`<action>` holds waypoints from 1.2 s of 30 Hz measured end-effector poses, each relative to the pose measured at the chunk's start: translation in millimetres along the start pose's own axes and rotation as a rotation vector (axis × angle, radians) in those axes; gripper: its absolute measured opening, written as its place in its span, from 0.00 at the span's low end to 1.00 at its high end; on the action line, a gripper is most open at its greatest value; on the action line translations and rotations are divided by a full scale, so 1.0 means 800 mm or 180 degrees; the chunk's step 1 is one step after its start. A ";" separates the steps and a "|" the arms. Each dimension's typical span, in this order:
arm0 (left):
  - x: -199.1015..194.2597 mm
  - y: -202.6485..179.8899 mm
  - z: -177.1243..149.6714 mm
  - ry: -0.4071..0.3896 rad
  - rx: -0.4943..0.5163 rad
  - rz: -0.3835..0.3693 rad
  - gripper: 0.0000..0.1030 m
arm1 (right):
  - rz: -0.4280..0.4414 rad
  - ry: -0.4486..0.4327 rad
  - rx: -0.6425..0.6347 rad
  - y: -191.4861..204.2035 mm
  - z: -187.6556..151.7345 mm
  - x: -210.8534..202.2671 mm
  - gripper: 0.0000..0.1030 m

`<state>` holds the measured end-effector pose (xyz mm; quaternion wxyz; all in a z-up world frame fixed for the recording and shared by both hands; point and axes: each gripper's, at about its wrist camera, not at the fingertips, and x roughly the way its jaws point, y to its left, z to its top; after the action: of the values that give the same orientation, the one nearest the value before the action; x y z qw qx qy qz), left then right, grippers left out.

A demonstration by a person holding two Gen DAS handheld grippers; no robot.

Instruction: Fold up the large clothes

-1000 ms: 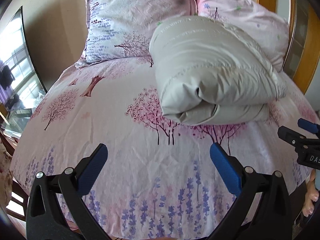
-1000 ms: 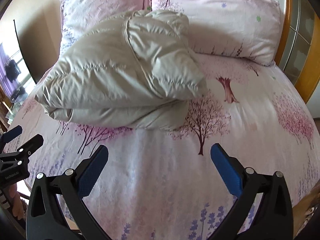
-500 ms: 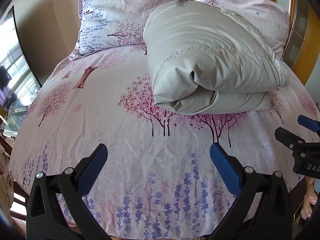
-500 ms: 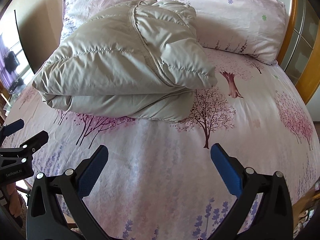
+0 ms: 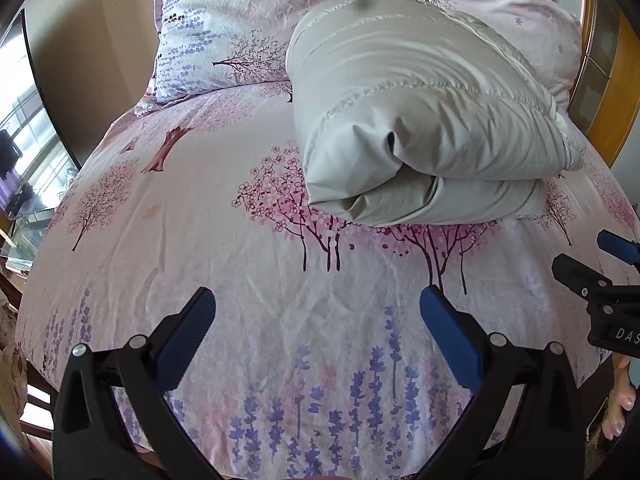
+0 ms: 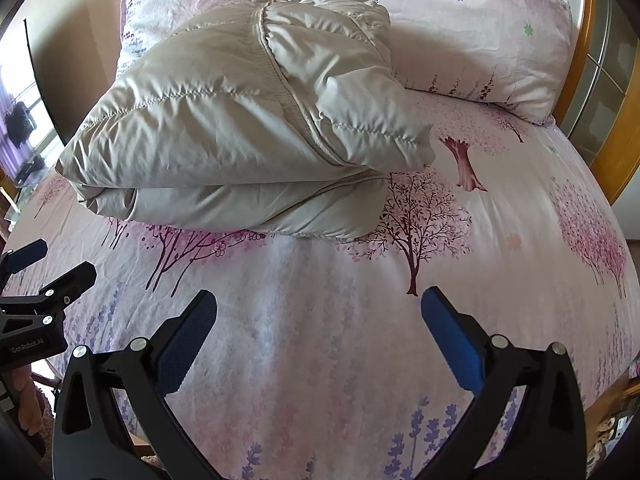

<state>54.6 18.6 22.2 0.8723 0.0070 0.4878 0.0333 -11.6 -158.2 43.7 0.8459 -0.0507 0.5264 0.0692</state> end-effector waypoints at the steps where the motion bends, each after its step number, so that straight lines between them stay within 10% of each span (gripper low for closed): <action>1: 0.000 0.000 0.000 0.0001 0.0002 0.0001 0.98 | 0.0000 0.0001 0.0004 0.000 0.000 0.000 0.99; 36: 0.008 -0.003 -0.001 0.0038 -0.0024 -0.0025 0.98 | -0.0004 0.0037 0.0065 0.004 -0.003 0.007 0.99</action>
<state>57.6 16.9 16.1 0.8695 0.0015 0.4929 0.0317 -11.4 -155.4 37.5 0.8433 -0.0428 0.5320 0.0629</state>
